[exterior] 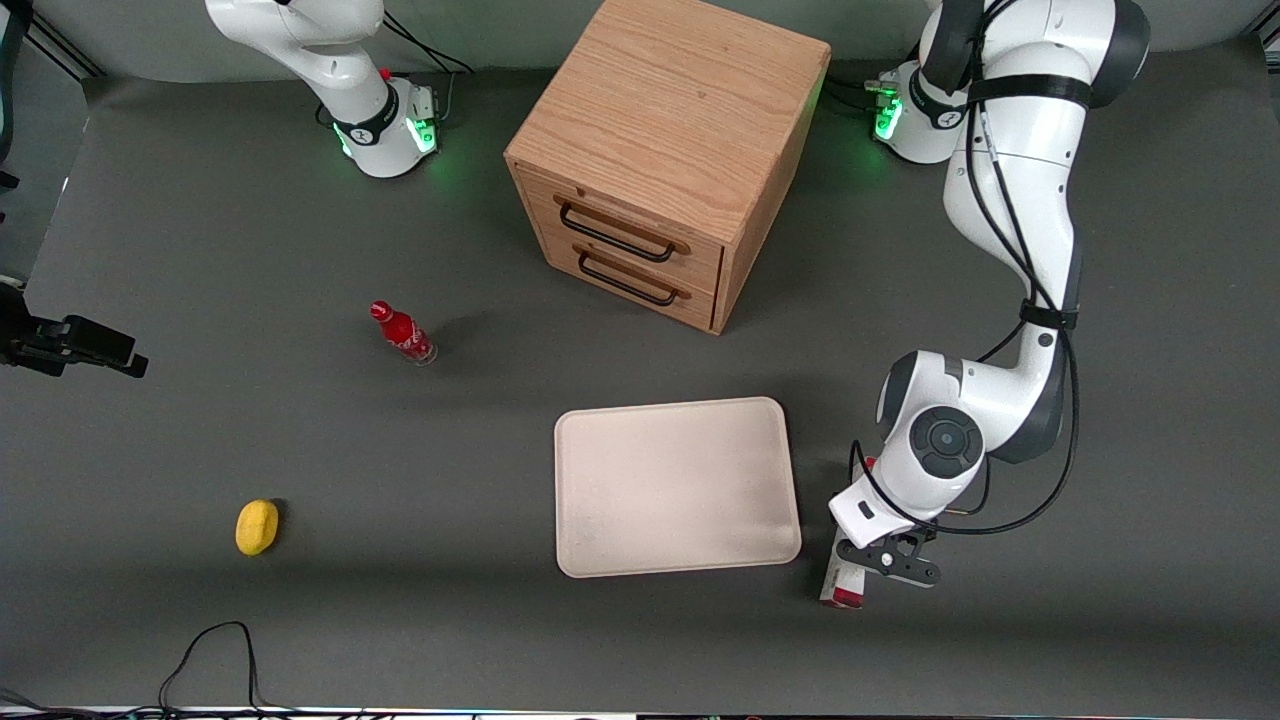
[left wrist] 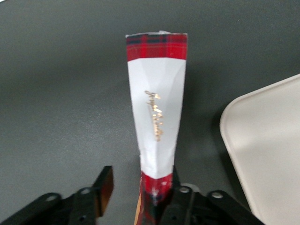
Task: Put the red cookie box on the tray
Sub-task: 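Close the left gripper on the cookie box's lower end, then lift the cookie box and carry it over the cream tray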
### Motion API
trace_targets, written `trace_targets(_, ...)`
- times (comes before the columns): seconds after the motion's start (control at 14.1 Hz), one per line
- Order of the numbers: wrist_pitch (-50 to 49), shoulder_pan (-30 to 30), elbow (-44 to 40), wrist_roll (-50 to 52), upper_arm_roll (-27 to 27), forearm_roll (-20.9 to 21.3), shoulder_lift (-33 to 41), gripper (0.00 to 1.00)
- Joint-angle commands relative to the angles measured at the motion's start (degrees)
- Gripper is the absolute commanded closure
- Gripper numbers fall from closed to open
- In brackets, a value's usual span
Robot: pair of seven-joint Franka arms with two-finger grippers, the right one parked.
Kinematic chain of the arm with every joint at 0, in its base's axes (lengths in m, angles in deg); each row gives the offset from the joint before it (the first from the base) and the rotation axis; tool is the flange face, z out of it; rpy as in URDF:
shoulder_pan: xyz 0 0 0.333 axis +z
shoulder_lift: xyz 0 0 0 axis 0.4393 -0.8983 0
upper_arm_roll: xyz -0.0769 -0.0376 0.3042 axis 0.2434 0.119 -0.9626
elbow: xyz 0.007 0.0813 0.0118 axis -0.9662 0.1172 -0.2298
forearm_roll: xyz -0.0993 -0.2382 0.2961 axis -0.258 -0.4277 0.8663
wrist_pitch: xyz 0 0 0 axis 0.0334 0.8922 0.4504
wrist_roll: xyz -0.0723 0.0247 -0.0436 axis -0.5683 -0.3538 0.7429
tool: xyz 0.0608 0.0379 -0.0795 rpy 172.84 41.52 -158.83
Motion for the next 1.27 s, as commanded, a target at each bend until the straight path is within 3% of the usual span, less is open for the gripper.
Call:
trace_targets(0.0, 0.32, -1.03, 0.19, 1.63, -1.21, 0.16, 0.45, 1.0)
trace_targets(0.28, -2.22, -0.77, 0.1, 4.0, -1.21, -0.01, 2.9, 1.0)
trace_targets(0.57, -18.89, 0.55, -2.44, 3.91, -1.12, -0.36, 9.92, 1.0)
trace_targets(0.78, -28.92, 0.99, -4.73, 4.44, -1.12, -3.87, 14.67, 1.0)
trace_targets(1.06, -46.58, 1.79, -17.44, 4.53, -0.86, -4.05, 16.44, 1.0)
trace_targets(1.2, -49.34, 1.7, -18.97, 10.64, 0.8, -4.32, 16.53, 1.0)
